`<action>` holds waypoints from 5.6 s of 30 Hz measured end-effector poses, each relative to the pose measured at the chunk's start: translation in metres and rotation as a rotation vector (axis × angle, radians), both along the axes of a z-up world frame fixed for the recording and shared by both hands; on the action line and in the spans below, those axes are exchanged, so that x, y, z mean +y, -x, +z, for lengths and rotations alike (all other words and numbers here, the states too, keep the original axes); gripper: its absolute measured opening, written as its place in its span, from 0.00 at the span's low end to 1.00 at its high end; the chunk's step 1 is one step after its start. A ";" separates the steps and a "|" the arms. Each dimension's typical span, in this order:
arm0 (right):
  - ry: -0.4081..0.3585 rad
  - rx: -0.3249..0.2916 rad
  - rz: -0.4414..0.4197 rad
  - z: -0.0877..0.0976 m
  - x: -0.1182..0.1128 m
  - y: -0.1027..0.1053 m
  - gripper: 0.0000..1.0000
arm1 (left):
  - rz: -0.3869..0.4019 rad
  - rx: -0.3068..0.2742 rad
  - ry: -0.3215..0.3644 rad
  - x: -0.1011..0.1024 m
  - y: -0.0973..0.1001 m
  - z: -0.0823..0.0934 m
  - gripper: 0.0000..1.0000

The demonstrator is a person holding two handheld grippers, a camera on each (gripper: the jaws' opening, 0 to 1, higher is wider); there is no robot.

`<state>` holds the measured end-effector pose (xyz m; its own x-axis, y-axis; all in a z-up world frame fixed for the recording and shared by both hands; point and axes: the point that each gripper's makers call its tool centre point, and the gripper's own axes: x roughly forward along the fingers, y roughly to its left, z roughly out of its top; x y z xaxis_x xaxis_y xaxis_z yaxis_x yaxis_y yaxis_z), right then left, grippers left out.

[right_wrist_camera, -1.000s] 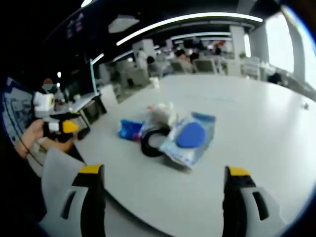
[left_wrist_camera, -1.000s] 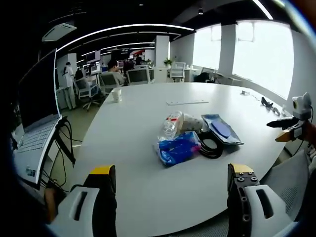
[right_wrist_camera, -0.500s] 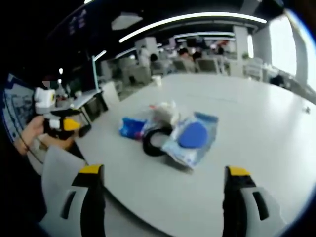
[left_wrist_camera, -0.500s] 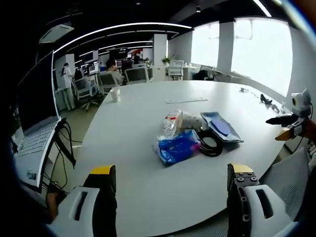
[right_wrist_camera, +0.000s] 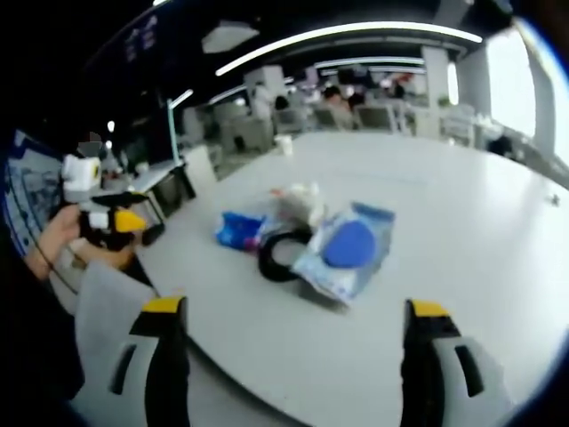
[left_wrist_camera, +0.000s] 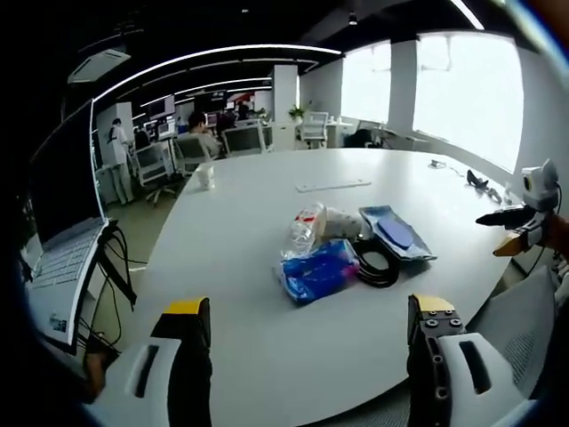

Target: Arrange the tabletop items into an orderly group along one side of the table until the central work area is clear of visible clutter.

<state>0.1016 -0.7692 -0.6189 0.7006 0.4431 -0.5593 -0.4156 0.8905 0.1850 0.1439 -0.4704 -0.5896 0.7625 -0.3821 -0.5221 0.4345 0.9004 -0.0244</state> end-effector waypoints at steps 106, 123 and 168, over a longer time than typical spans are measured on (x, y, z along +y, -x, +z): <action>0.017 0.031 -0.022 -0.013 0.000 -0.051 0.98 | -0.228 0.109 -0.086 -0.053 -0.145 -0.048 0.69; 0.036 0.054 -0.030 -0.018 -0.012 -0.062 0.98 | -0.246 0.167 -0.120 -0.071 -0.177 -0.066 0.64; 0.026 0.070 0.002 -0.029 -0.005 -0.079 0.96 | -0.389 0.294 -0.226 -0.123 -0.238 -0.099 0.46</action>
